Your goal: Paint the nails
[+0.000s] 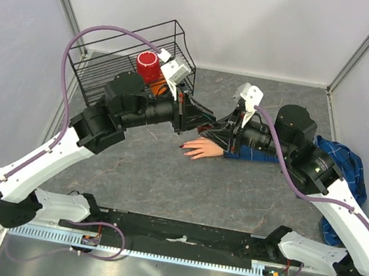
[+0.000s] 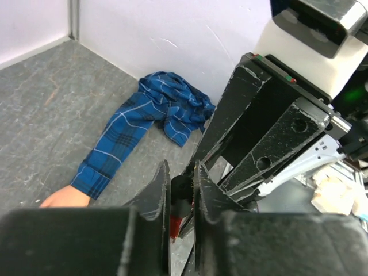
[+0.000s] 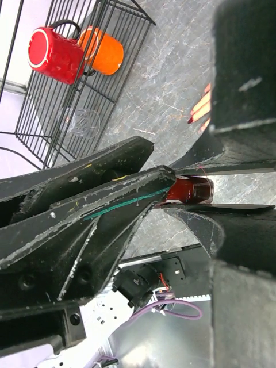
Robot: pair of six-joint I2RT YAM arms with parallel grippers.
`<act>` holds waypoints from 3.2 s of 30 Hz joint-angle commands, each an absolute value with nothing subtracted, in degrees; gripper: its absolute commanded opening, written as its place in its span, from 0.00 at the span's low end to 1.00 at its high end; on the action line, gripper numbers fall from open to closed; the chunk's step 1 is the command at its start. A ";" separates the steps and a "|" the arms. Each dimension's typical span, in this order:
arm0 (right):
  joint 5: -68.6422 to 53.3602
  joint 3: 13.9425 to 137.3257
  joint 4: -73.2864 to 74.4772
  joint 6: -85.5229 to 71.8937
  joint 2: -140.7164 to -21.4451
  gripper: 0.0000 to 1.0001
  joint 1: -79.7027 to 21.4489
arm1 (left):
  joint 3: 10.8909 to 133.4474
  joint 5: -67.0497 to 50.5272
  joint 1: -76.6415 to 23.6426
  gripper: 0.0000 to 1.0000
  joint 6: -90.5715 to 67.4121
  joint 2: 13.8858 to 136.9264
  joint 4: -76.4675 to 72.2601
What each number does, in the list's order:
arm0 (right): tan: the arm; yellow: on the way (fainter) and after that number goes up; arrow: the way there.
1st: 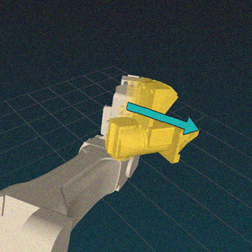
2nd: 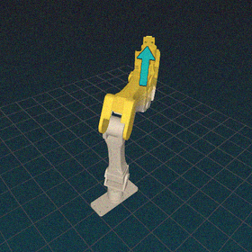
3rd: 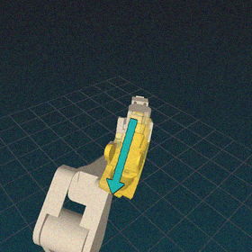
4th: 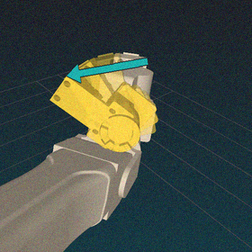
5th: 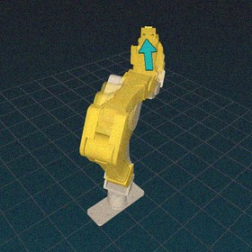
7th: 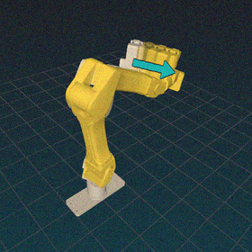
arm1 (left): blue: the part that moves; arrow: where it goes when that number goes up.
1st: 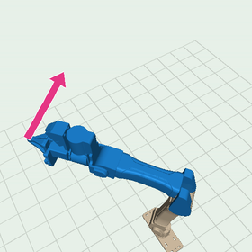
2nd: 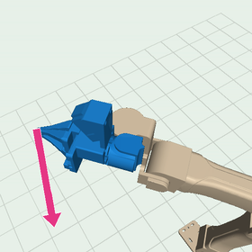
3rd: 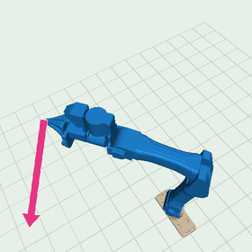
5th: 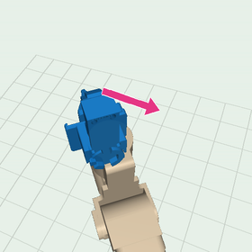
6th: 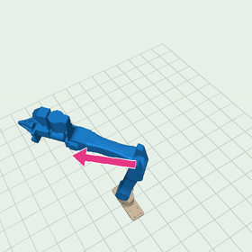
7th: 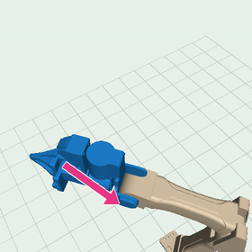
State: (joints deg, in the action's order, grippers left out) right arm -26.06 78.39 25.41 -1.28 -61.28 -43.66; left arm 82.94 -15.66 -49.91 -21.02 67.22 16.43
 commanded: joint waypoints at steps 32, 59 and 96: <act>-26.47 81.12 21.62 -0.44 -62.05 0.00 -44.03 | 76.91 -27.35 -34.80 0.65 -29.61 60.82 10.72; -68.39 70.49 -13.72 -23.75 -60.74 0.00 -46.58 | 75.94 -70.04 -41.22 0.02 -42.62 71.10 -25.82; -14.06 80.42 22.77 2.64 -59.50 0.00 -46.41 | 89.82 -26.25 -47.72 0.03 -21.01 71.10 22.85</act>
